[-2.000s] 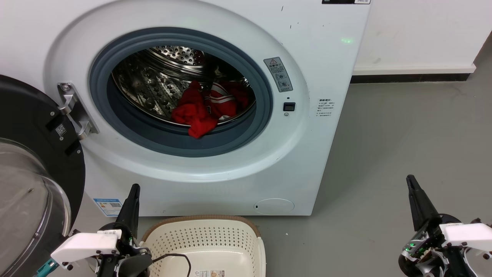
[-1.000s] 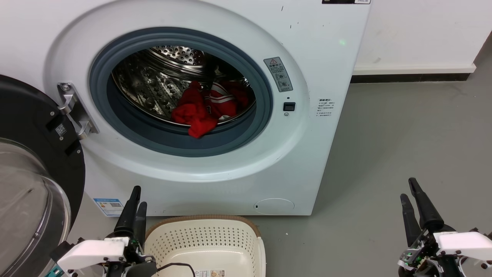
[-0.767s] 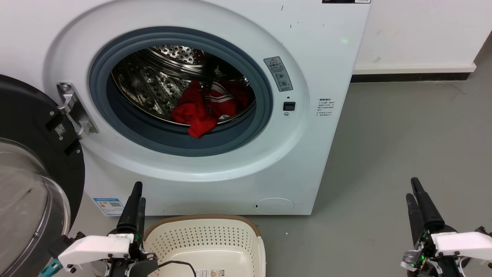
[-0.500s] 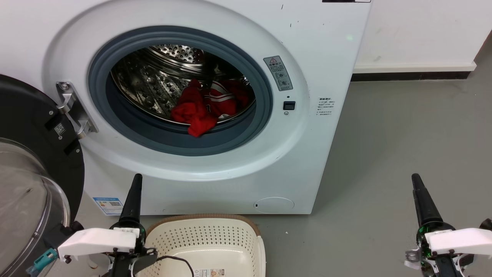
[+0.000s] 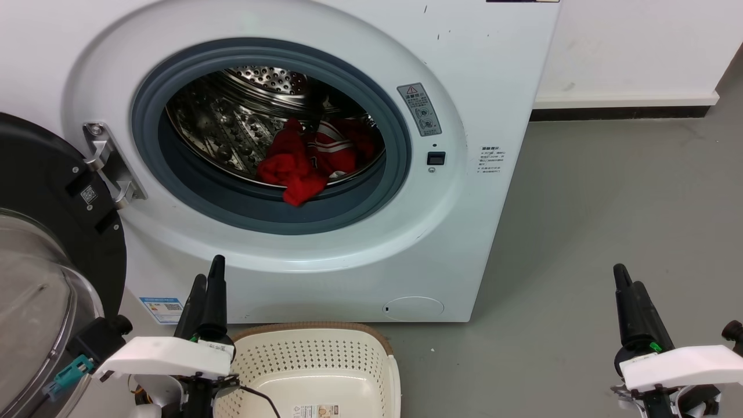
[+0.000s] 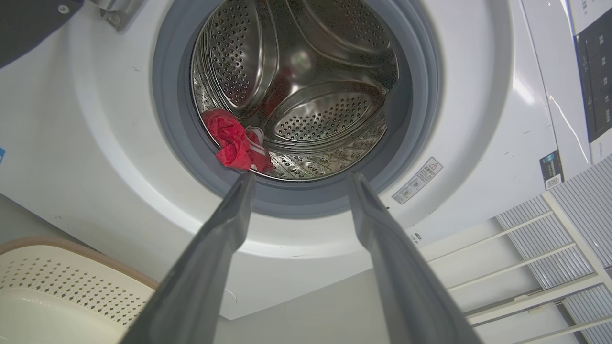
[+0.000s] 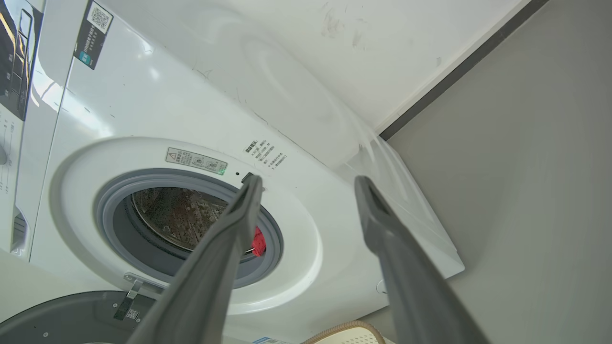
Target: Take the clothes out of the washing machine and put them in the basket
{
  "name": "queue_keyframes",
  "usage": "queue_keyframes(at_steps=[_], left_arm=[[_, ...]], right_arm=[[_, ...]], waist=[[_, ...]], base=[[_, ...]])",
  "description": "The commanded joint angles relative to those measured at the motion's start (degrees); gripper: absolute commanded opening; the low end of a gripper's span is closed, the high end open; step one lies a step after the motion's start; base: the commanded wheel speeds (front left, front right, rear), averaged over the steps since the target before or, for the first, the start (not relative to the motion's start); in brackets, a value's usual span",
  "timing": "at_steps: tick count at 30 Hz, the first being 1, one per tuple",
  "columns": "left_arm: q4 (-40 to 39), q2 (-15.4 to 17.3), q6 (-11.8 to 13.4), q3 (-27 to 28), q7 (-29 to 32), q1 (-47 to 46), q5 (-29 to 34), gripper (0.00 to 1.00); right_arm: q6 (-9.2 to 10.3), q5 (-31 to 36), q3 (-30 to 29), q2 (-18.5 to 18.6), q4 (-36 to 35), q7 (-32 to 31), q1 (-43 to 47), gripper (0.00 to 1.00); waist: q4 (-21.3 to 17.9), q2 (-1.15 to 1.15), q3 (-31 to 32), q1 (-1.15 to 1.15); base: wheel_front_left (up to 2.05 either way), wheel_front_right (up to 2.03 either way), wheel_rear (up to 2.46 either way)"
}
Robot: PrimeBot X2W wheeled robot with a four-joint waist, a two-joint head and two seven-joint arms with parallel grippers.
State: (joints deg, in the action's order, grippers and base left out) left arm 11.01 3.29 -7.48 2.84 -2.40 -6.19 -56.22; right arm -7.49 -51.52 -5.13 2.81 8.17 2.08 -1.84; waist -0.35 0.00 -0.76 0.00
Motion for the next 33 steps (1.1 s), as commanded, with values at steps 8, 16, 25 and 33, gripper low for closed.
queue_keyframes(at_steps=[8, 16, 25, 33], left_arm=[[-1.13, 1.13, 0.39, -1.28, -2.12, -1.83, 10.71, 1.00], [-0.59, 1.88, 1.51, -2.24, -3.73, -2.41, 18.21, 1.00], [-0.52, 2.72, 2.45, -2.63, -5.06, -2.31, 23.73, 1.00], [0.16, 3.26, 3.01, -3.37, -6.33, -2.94, 28.77, 1.00]], right_arm=[[0.00, 10.05, 0.17, 0.14, -2.45, 1.37, 0.45, 1.00], [0.00, 18.26, 0.28, 0.13, -4.53, 2.00, 1.22, 1.00], [0.00, 24.17, 0.37, 0.13, -5.70, 2.45, 1.92, 1.00], [0.00, 29.63, 0.43, 0.13, -6.37, 2.94, 2.54, 1.00]], waist=[[-0.11, 0.00, 0.11, 0.00], [-0.39, 0.00, -0.07, 0.00], [-0.55, 0.00, -0.21, 0.00], [-0.65, 0.00, -0.39, 0.00]], base=[[0.00, 0.00, 0.00], [0.00, 0.00, 0.00], [0.00, 0.00, 0.00], [0.00, 0.00, 0.00]])
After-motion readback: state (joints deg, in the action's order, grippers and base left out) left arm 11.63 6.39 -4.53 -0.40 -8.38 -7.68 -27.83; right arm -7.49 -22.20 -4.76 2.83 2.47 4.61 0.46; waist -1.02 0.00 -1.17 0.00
